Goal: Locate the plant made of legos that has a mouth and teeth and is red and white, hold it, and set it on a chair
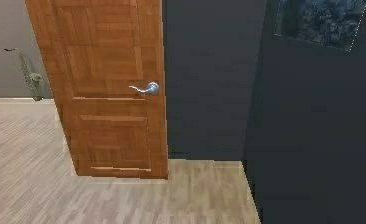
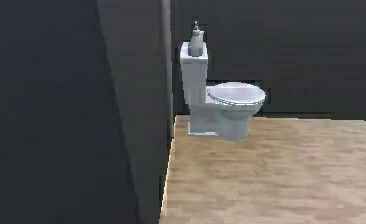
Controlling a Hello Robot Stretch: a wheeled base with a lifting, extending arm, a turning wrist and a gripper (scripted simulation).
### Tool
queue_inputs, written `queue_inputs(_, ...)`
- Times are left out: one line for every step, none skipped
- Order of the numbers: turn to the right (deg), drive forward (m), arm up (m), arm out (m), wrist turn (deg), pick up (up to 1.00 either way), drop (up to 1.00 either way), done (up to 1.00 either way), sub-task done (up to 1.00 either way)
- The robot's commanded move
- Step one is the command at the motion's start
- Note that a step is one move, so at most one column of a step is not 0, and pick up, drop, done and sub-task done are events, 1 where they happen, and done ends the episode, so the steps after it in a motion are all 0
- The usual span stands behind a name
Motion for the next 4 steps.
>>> queue_inputs(-15.0,0.0,0.0,0.0,0.0,0.0,0.0,0.0,0.0)
queue_inputs(0.0,0.1,0.0,0.0,0.0,0.0,0.0,0.0,0.0)
queue_inputs(27.0,0.0,0.0,0.0,0.0,0.0,0.0,0.0,0.0)
queue_inputs(0.0,0.5,0.0,0.0,0.0,0.0,0.0,0.0,0.0)
